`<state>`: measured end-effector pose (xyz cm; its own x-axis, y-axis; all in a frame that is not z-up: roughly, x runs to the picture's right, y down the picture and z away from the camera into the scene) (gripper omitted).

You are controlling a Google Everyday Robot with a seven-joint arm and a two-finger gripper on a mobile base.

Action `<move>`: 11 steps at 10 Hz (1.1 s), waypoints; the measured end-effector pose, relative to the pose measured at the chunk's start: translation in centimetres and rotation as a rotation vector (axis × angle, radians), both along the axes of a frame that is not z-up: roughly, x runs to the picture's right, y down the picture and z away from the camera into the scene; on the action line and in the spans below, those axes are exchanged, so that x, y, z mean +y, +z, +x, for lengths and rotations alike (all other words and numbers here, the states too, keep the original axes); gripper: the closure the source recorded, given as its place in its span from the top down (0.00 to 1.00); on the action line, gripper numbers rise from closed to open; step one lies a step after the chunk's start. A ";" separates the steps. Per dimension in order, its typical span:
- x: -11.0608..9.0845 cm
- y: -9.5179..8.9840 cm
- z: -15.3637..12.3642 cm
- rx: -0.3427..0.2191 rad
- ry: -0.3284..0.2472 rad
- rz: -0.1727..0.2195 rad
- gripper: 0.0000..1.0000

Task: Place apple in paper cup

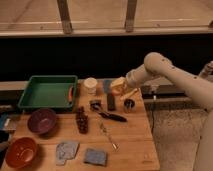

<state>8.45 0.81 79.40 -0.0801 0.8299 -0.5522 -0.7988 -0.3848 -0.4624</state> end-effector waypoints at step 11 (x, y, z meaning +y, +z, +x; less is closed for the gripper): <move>-6.8 3.7 -8.2 -0.078 -0.166 0.082 0.00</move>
